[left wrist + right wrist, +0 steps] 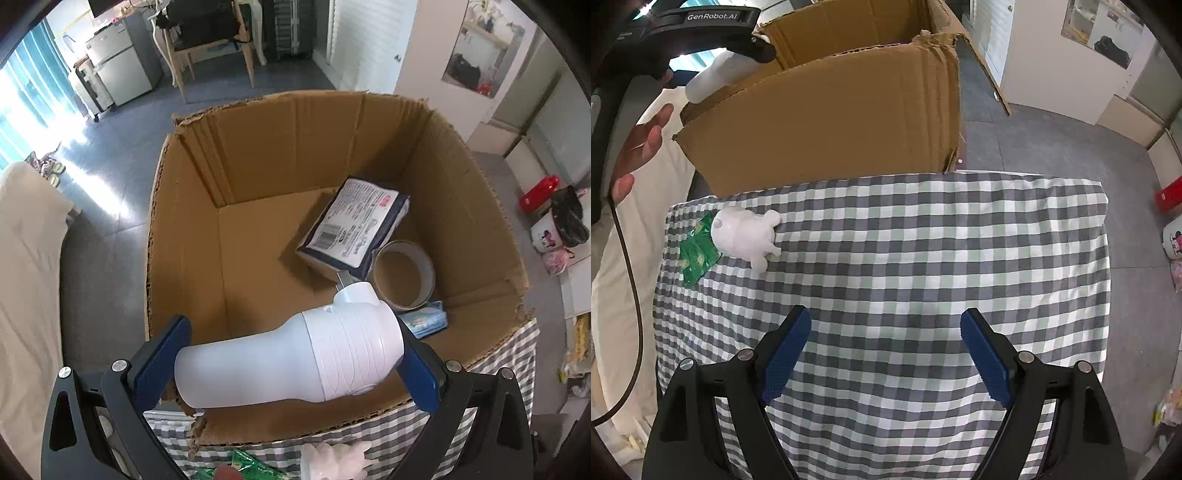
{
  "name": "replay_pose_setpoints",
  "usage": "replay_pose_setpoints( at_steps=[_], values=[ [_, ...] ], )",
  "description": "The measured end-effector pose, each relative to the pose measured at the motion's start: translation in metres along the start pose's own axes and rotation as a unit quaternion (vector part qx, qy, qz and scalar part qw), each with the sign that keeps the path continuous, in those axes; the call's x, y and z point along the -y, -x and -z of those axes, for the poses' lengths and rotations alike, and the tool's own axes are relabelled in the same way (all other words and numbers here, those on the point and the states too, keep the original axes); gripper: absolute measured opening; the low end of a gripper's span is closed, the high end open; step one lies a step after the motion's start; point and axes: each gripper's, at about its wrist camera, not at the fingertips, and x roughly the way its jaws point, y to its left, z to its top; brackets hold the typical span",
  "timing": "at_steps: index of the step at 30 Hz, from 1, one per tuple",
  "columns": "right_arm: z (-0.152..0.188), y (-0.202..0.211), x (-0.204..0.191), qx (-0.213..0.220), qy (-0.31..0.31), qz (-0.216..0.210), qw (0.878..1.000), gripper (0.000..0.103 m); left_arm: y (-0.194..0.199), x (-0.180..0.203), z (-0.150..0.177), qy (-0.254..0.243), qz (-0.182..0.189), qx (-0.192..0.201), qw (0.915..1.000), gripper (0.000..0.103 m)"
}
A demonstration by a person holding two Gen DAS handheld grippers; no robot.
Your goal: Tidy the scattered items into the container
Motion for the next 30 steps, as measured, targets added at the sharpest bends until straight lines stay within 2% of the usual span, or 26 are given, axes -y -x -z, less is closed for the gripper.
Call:
replay_pose_setpoints(
  at_steps=[2, 4, 10, 11, 17, 22, 27, 30],
  values=[
    [0.000, 0.000, 0.001, 0.001, -0.004, 0.002, 1.000, 0.083, 0.000, 0.001, 0.001, -0.004, -0.005, -0.003, 1.0000, 0.103],
    [0.000, 0.000, 0.002, 0.000, -0.010, 0.004, 1.000, 0.083, 0.000, 0.002, 0.000, -0.005, 0.008, -0.010, 0.9999, 0.103],
    [0.000, 0.000, 0.005, -0.001, -0.022, 0.008, 1.000, 0.083, 0.000, 0.000, -0.001, 0.012, 0.097, -0.023, 0.9949, 0.103],
    [0.000, 0.000, 0.005, -0.001, -0.023, 0.008, 1.000, 0.083, 0.001, 0.002, 0.000, 0.011, 0.100, -0.023, 0.9946, 0.103],
    [0.002, 0.000, 0.010, 0.000, -0.036, 0.014, 0.999, 0.083, 0.002, 0.009, 0.005, 0.015, 0.091, -0.032, 0.9952, 0.103],
    [0.004, 0.004, 0.012, 0.002, -0.045, 0.017, 0.999, 0.083, 0.006, 0.007, 0.007, 0.028, 0.062, -0.036, 0.9970, 0.103],
    [0.006, 0.009, 0.012, 0.006, -0.057, 0.022, 0.998, 0.083, 0.008, 0.001, 0.006, 0.054, 0.061, -0.045, 0.9957, 0.103],
    [0.007, 0.012, 0.011, 0.008, -0.062, 0.024, 0.998, 0.083, 0.012, -0.002, 0.006, 0.068, 0.067, -0.034, 0.9949, 0.103]
  ],
)
